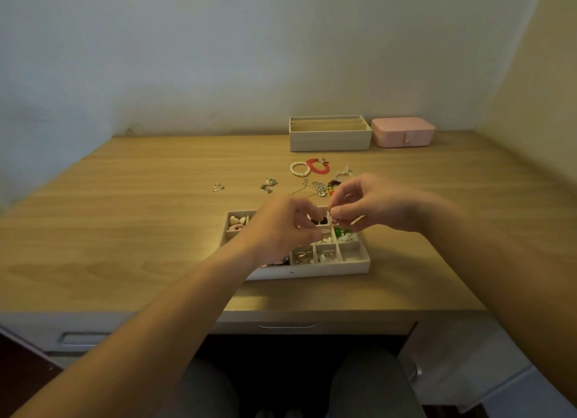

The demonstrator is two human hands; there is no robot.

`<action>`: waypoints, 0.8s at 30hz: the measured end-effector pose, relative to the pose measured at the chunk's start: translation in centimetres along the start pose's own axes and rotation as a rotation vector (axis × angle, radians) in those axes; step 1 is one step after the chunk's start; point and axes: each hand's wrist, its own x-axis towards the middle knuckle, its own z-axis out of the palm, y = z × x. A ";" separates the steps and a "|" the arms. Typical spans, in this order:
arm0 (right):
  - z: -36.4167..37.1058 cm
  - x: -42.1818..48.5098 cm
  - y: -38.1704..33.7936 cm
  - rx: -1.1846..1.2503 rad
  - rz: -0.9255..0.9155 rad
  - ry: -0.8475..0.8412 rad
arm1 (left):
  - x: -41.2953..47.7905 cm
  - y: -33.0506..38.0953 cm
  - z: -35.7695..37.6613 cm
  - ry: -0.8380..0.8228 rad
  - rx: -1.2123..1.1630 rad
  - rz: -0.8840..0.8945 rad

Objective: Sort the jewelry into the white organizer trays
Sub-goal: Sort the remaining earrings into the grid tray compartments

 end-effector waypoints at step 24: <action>2.1 0.2 0.0 -0.401 -0.028 -0.091 | -0.2 -0.2 -0.4 -0.076 0.170 0.016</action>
